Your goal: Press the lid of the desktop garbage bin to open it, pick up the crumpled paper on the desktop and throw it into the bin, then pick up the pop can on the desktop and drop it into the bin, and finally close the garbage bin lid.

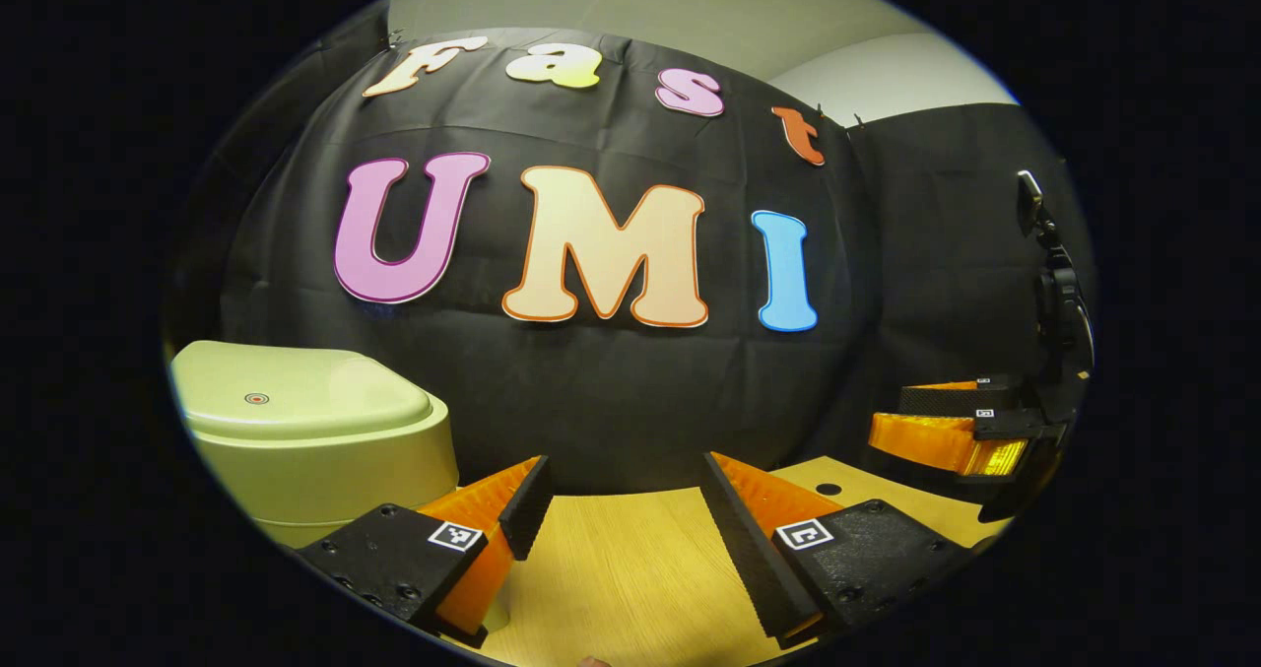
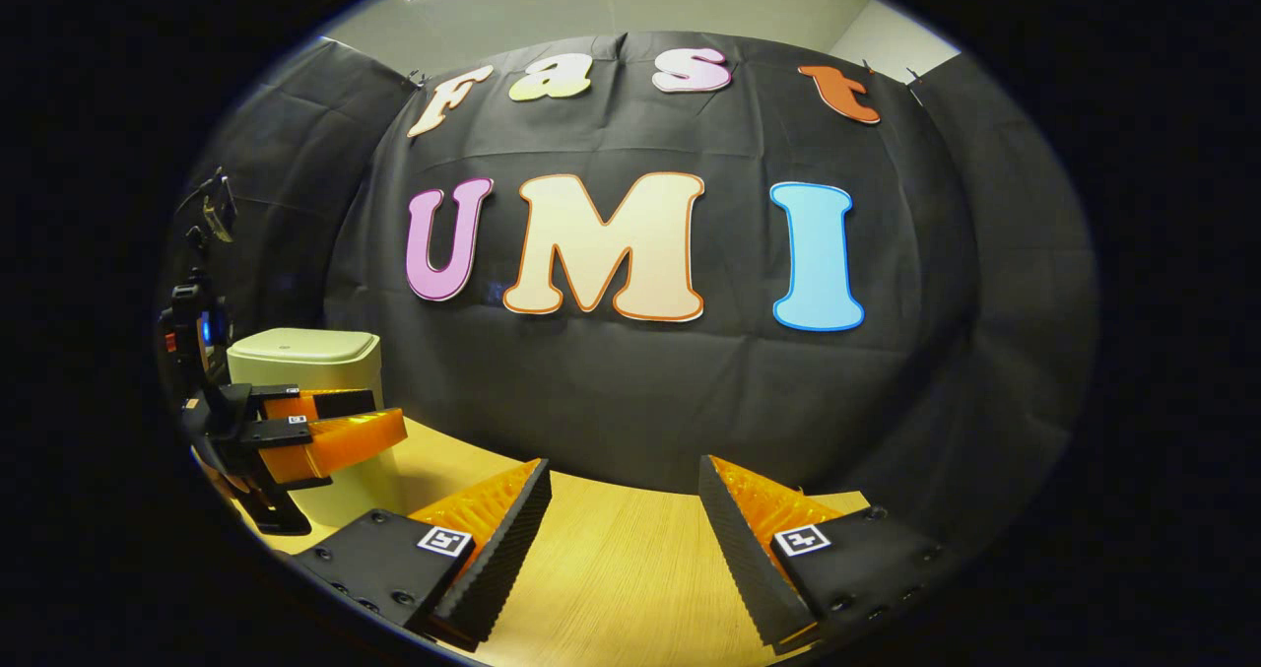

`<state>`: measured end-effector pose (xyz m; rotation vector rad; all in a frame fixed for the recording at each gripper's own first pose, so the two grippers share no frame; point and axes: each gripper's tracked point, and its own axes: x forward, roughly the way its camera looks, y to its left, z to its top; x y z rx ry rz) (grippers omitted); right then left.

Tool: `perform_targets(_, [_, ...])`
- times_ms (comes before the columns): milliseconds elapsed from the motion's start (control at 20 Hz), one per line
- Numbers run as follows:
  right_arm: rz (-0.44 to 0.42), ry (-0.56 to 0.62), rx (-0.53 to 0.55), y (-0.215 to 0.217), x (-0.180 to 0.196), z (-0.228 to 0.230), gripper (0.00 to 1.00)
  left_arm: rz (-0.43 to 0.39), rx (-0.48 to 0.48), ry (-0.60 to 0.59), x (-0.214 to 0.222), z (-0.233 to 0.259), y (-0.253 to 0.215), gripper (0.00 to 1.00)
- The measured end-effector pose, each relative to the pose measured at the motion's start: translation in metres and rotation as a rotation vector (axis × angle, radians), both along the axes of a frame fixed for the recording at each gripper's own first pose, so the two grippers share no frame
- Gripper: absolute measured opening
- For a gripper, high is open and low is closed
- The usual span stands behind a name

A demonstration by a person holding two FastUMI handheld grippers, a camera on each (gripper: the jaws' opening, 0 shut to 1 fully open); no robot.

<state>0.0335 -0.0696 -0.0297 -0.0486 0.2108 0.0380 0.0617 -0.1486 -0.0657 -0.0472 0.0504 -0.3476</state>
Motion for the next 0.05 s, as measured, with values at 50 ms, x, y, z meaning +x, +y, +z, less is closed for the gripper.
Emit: perform_targets(50, [0.001, -0.001, -0.002, -0.0002, -0.0018, 0.0002, 0.95, 0.002, 0.0, 0.0, 0.0, -0.0002, 0.001, 0.92])
